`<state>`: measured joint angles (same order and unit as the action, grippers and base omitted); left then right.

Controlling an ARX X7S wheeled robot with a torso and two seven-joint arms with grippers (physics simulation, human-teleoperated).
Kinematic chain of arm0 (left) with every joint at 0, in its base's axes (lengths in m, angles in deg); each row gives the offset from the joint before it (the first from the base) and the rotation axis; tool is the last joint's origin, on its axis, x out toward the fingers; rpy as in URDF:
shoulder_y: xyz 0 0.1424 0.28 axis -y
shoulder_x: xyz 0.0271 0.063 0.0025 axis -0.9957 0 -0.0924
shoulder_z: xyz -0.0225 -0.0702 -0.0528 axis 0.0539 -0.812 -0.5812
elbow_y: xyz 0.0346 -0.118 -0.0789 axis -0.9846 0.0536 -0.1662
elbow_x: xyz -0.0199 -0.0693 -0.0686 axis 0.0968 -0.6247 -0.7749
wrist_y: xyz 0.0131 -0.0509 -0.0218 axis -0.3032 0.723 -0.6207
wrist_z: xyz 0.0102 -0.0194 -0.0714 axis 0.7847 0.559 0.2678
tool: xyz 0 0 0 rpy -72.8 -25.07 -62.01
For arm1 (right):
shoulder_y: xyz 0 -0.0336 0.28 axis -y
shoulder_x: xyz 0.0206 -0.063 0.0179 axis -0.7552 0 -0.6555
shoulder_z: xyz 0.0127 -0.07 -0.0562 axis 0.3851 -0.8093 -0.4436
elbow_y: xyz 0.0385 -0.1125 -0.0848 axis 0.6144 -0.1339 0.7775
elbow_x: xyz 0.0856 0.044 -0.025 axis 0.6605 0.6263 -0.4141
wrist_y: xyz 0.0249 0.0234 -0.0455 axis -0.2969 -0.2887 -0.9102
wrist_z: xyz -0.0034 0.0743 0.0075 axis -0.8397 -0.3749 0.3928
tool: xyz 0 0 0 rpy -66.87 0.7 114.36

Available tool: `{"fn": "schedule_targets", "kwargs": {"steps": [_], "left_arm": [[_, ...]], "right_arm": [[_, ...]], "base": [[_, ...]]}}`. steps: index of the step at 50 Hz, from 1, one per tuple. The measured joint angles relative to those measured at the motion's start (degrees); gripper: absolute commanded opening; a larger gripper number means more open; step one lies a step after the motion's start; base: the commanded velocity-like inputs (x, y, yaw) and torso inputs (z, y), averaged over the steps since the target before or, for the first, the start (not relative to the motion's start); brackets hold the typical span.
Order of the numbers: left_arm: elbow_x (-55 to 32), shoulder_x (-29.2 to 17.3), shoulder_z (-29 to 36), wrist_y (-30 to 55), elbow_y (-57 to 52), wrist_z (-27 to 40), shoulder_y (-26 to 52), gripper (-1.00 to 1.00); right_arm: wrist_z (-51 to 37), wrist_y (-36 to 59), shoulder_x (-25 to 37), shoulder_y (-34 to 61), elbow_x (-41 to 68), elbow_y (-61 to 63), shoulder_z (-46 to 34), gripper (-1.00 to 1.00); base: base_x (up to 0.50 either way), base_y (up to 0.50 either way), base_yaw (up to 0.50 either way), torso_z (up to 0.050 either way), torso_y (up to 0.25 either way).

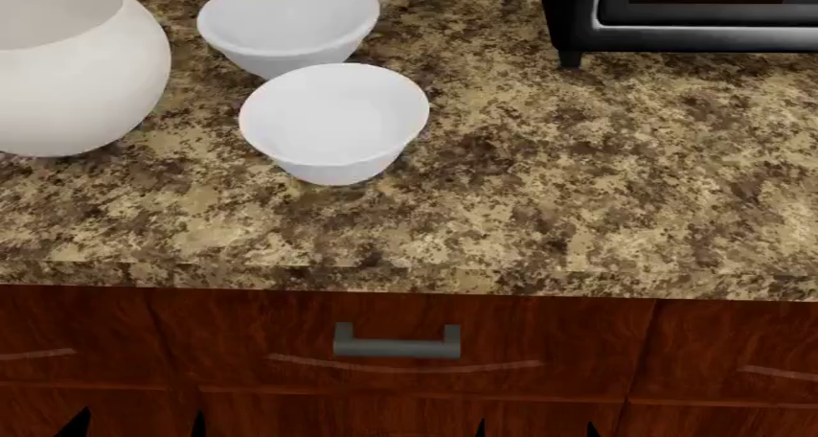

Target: Stack the bowls from largest to smallest.

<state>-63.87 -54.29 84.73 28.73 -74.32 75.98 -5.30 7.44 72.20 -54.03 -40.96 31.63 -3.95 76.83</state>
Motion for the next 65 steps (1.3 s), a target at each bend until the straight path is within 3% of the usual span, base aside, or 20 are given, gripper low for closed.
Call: {"fn": "schedule_targets", "kwargs": {"steps": [27,56,65], "left_arm": [[-1.90,-3.55,3.96,-3.03,-0.93,2.44,-0.89,1.00],[-4.48,-6.15,5.75,-8.50,-4.98,4.14,-2.26,1.00],[-7.22,-7.09,5.20,-5.86,-11.15,4.91,-0.82,1.00]], "right_arm": [[-4.47,0.44,2.71,0.83,1.86,-0.96,-4.36,1.00],[-8.09,3.89,4.91,2.19,2.49,1.76,-8.07,1.00],[-8.90,8.91,6.26,3.70,2.26,7.05,-8.74,1.00]], "base": [[0.00,0.00,0.00,0.001,0.000],[0.00,0.00,0.00,0.050,0.000],[0.00,0.00,0.00,0.050,0.000]]}}
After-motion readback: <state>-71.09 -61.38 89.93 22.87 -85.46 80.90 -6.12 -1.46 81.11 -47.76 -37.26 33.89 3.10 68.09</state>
